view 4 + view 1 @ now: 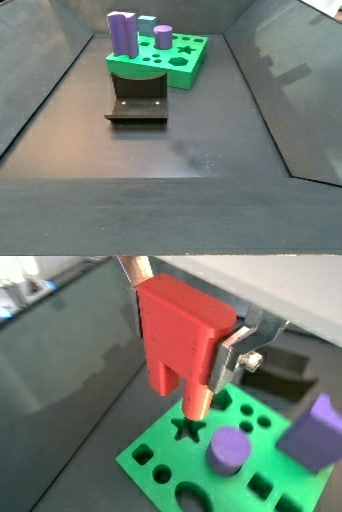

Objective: Pick up the square-circle object. Move up. Rotate the square-circle object. Move to above the board. Insert the square-circle object.
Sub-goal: Insert the square-circle object.

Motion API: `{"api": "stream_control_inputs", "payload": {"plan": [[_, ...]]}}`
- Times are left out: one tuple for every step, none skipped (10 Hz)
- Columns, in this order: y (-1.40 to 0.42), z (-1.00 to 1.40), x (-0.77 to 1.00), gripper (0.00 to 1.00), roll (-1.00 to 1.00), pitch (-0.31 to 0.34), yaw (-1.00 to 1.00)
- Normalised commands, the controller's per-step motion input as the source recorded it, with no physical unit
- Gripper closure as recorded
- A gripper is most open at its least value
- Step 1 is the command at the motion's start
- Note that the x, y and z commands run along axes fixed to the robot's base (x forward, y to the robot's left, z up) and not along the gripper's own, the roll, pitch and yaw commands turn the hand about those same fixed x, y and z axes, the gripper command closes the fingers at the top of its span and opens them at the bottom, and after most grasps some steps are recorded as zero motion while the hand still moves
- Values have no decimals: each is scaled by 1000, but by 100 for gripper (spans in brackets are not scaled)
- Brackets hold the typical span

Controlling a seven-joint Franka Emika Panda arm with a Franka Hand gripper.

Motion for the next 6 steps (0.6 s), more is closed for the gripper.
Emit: {"api": "stream_control_inputs", "payload": {"plan": [[-243,-1000,-26,100,10,-31,-320],[-174,-1000,-140,100,34,0,0],[-117,-1000,-134,100,51,0,126],[-74,-1000,-160,100,60,-4,189],[-163,-1000,-120,100,21,-3,154],[-391,-849,0,100,0,-194,54]]}}
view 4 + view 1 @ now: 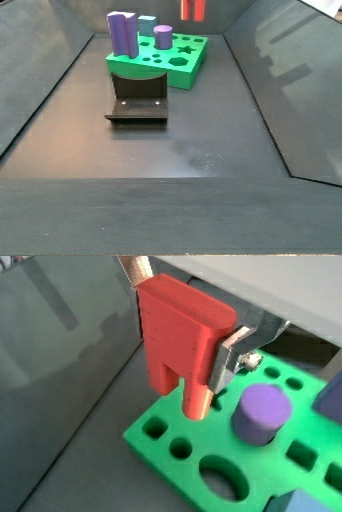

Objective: Pick up the square-circle object. Move up. Rotate the square-circle object. Move to above the board. Insert the square-circle object.
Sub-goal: Insert the square-circle object.

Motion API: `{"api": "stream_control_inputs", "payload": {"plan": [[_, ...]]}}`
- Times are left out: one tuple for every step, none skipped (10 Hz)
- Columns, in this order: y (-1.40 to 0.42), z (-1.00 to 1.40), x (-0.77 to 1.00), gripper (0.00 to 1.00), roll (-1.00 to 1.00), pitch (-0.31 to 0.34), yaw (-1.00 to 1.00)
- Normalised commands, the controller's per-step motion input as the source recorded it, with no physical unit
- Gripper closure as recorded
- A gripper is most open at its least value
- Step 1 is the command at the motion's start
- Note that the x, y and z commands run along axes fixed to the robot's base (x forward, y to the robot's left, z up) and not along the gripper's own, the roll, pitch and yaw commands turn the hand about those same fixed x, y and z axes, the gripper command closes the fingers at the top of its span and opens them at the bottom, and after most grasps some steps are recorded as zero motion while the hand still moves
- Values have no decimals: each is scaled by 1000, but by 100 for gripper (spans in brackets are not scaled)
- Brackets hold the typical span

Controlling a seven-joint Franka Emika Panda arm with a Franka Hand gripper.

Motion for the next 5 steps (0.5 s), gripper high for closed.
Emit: {"api": "stream_control_inputs", "payload": {"plan": [[-329,-694,0,100,-23,-266,111],[-231,-754,0,100,29,-253,63],[-140,-717,191,100,170,-104,14],[0,-451,60,100,293,0,69],[37,-489,0,100,210,-43,91]]}}
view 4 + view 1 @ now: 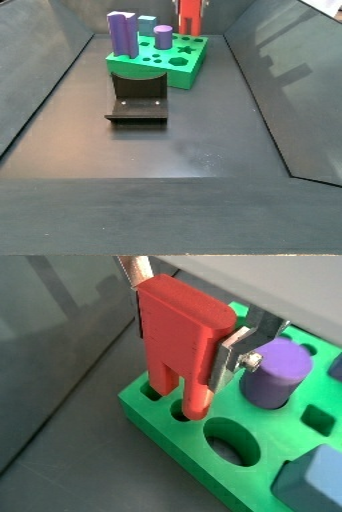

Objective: Pick up the square-circle object. Move up. Rotate the square-circle object. Move to above the board. Insert the square-circle object.
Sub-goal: Insert the square-circle object.

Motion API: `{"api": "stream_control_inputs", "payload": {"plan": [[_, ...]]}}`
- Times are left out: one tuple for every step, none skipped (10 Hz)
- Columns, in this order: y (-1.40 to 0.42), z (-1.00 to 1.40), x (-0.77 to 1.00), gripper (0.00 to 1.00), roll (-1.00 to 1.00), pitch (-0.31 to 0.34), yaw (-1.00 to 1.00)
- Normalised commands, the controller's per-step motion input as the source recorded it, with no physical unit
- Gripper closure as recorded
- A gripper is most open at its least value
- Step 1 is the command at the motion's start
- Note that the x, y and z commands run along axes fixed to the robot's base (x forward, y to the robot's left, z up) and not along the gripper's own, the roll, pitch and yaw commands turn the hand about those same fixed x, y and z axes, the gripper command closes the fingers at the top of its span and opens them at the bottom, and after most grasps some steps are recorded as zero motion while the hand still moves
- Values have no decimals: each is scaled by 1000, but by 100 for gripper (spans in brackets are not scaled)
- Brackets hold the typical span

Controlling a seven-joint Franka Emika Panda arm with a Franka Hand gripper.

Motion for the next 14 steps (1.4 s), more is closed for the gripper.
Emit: {"api": "stream_control_inputs", "payload": {"plan": [[51,-414,-180,100,36,-70,0],[31,-297,-34,100,0,-50,0],[20,-151,0,100,-80,-59,0],[43,-83,-11,100,-80,-97,34],[80,-234,-103,100,0,-103,131],[77,-306,-451,100,9,-153,0],[57,-523,-749,100,119,-234,0],[20,-651,-694,100,214,-239,9],[0,-734,-586,100,141,-250,0],[-331,-806,-140,100,17,-227,0],[-311,-1000,211,100,0,-133,0],[-166,-1000,540,100,0,-16,0],[6,-763,609,100,133,90,-17],[17,-511,306,100,316,106,0]]}}
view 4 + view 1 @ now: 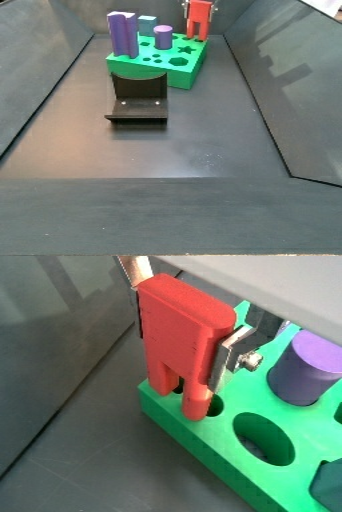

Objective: Pick up the square-circle object. Move up. Rotate the square-circle object. Move to above the board. Insert the square-circle object.
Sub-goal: Insert the square-circle object.

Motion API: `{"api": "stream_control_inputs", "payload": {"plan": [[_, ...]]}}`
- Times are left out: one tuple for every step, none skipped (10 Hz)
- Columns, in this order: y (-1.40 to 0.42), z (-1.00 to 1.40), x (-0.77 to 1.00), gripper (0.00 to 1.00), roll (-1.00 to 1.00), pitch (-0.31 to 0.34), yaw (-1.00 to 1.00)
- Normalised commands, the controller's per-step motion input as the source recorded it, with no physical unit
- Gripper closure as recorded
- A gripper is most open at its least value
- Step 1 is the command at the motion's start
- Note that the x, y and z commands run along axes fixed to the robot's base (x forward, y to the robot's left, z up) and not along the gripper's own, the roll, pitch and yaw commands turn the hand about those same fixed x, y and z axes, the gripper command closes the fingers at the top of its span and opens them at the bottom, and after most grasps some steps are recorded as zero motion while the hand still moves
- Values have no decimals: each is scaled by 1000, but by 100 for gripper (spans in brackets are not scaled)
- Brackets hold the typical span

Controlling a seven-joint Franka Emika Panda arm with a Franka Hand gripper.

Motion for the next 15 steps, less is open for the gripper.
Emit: {"api": "stream_control_inputs", "payload": {"plan": [[54,-509,249,100,344,89,0],[9,-431,83,100,401,66,26],[0,-574,223,100,353,29,0],[0,-549,274,100,363,43,0],[0,-597,203,100,337,43,0],[0,-757,0,100,294,0,69],[0,-826,-94,100,270,-1,80],[0,-980,-383,100,191,-47,51],[-26,-820,-111,100,104,0,37],[-69,-771,37,100,24,63,0],[-100,-923,260,100,0,49,0],[0,-1000,340,100,0,0,-26],[0,-1000,363,100,0,0,-49],[0,-1000,314,100,0,0,-97],[0,-1000,289,100,0,0,-111]]}}
